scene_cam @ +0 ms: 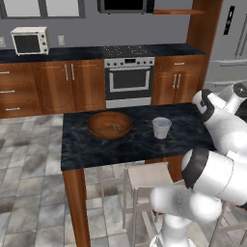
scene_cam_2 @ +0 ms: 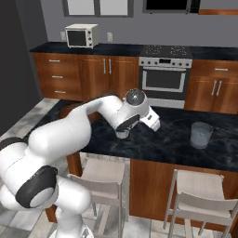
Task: There are four ice cubes in the ice bowl. Place two ice cubes in each glass of water.
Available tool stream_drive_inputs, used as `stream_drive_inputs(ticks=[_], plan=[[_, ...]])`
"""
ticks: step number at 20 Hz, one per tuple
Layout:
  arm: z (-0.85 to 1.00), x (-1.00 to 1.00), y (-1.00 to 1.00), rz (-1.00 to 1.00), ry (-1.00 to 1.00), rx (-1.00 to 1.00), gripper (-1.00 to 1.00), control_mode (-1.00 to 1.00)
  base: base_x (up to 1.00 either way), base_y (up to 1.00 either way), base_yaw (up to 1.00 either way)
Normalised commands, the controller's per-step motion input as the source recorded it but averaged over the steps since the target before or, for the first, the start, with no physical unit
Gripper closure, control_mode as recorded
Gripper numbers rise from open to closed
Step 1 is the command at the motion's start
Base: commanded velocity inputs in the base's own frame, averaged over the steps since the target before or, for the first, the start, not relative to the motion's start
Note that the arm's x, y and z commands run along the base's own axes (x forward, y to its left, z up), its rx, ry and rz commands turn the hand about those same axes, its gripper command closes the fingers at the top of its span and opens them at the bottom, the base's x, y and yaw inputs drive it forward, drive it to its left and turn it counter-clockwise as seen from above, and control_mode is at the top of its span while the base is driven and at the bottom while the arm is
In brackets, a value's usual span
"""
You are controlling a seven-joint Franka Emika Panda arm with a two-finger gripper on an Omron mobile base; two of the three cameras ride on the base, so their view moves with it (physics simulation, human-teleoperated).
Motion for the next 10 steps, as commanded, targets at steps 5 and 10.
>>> stream_drive_inputs(ticks=[5,10], plan=[[0.6,-0.21,1.0,0.32,0.13,-0.16,-1.0,-1.0,0.0,0.0,0.0],[0.41,-0.19,1.0,0.3,0.11,-0.11,-1.0,-1.0,0.0,0.0,0.0]])
